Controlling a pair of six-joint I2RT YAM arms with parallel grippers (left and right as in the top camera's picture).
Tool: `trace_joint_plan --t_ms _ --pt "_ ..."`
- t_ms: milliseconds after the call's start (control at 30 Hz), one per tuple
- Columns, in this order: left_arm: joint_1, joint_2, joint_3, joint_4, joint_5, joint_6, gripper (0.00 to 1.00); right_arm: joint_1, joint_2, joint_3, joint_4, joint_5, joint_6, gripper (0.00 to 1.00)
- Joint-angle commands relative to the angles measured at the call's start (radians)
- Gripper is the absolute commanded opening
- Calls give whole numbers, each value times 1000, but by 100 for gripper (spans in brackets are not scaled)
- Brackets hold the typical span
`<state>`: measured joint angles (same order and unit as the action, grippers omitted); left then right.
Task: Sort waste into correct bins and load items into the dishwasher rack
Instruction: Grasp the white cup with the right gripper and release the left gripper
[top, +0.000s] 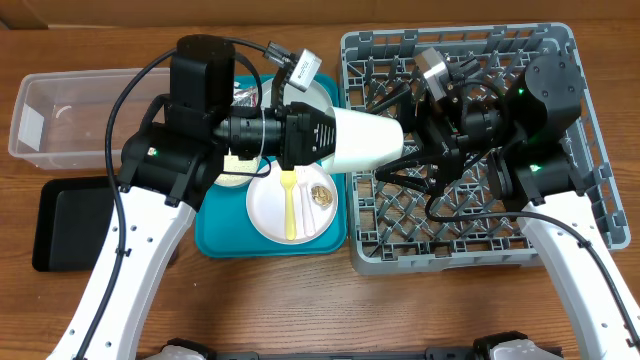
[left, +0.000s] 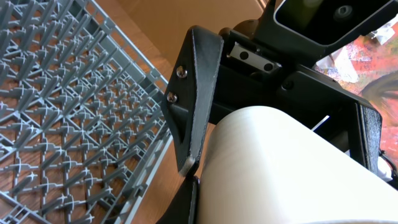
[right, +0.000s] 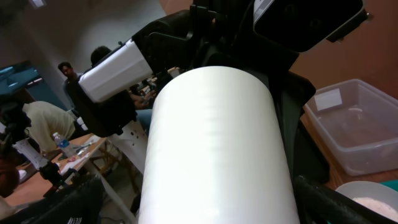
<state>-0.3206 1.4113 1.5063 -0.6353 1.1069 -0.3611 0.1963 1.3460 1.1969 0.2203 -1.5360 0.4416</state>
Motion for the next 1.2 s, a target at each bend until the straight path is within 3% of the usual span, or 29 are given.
trace_joint_plan --t_ms 0,100,300,367,667,800,867,1167 --pt "8 -28 24 8 -18 -3 4 13 -10 22 18 -33 61 96" --pt "8 -29 24 5 -17 -3 4 13 -10 22 18 -33 61 84" --pt "6 -29 24 6 -17 -3 4 13 -10 22 10 -33 61 74" --pt "6 -29 24 6 -17 -3 4 13 -10 22 10 -33 61 65" --pt "6 -29 24 6 -18 -3 10 13 -10 22 23 -33 87 59" --pt "11 -29 24 1 -40 -2 93 13 -11 22 97 -33 156 54" --pt "23 -29 24 -16 -80 -2 100 13 -11 22 158 -33 209 52" --pt "64 -53 24 -23 -89 -2 100 9 -10 22 206 -33 244 49"
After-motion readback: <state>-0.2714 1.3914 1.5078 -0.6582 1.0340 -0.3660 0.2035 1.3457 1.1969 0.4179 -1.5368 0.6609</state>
